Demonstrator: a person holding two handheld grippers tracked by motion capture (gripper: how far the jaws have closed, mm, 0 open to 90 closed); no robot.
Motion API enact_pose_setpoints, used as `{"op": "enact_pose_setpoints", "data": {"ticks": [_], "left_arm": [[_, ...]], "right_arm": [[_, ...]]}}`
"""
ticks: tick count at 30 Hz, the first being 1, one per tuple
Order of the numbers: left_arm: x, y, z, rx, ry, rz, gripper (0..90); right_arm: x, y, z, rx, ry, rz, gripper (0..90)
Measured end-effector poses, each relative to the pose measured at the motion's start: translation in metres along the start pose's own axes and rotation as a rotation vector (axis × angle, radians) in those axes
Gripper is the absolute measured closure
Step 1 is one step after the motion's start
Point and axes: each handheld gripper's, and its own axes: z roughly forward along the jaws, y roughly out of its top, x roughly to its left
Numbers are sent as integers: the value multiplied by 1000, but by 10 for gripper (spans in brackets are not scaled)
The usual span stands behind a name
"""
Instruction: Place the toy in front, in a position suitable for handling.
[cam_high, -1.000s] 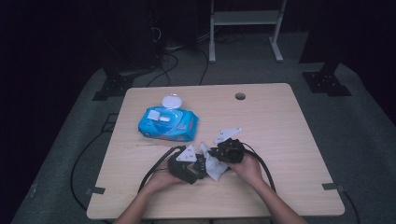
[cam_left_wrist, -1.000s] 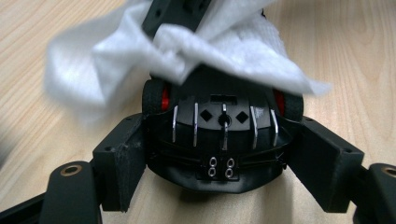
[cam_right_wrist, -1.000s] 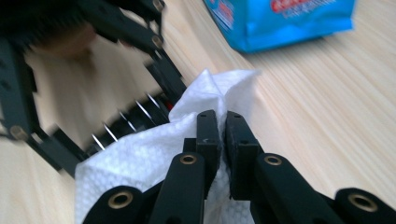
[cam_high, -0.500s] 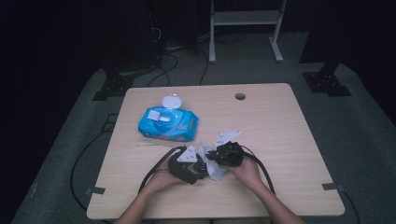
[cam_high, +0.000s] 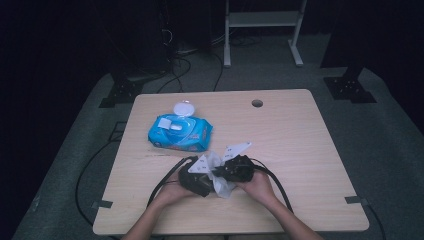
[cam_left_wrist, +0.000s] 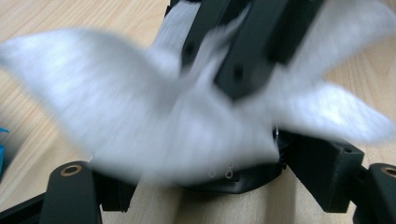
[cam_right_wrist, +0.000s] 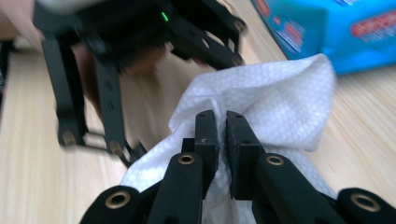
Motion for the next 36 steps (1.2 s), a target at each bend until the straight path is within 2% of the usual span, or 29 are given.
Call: {"op": "enact_pose_setpoints", "data": {"ticks": [2, 4, 6, 7, 8, 13, 14, 15, 18, 20, 23, 24, 25, 26, 27, 29, 32, 36], "left_arm": [[1, 0, 0, -1, 1, 2, 237], [1, 0, 0, -2, 0, 1, 237], [1, 0, 0, 1, 0, 4, 237], [1, 0, 0, 1, 0, 4, 237], [1, 0, 0, 0, 0, 3, 237], [0, 0, 1, 6, 6, 2, 237], [-2, -1, 0, 7, 11, 4, 238], [-2, -1, 0, 7, 11, 4, 237], [-1, -5, -3, 3, 11, -6, 238], [-1, -6, -4, 2, 18, -6, 237], [0, -6, -5, 2, 17, -8, 238], [0, -6, -5, 1, 19, -5, 237], [0, -6, -5, 1, 19, -5, 237], [-1, -6, -5, 7, 20, -6, 237], [-1, -6, -5, 7, 20, -6, 238], [0, -7, -4, 7, 17, -6, 238], [-1, -6, -3, 1, 21, -5, 238], [-2, -7, -3, 6, 21, 1, 238]], "right_arm": [[-9, -14, -13, 21, -46, 17, 837], [-12, -19, -19, 28, -59, 26, 837], [-20, -36, -34, 58, -107, 41, 838], [-20, -36, -34, 58, -107, 41, 838], [-22, -45, -41, 59, -122, 51, 841], [-16, -45, -38, 35, -99, 53, 841], [-10, -40, -32, 19, -64, 47, 840], [-7, -37, -29, 16, -53, 38, 839], [-5, -35, -27, 28, -55, 17, 836], [-10, -40, -33, 44, -88, 18, 834], [-26, -56, -48, 58, -159, 60, 834], [-30, -61, -52, 79, -187, 77, 834], [-30, -61, -52, 79, -187, 77, 834], [-35, -69, -58, 69, -183, 109, 834], [-35, -69, -58, 59, -176, 117, 834], [-30, -64, -54, 43, -154, 104, 834], [-18, -52, -42, 19, -93, 74, 828], [-6, -43, -33, 35, -95, 9, 823]]}}
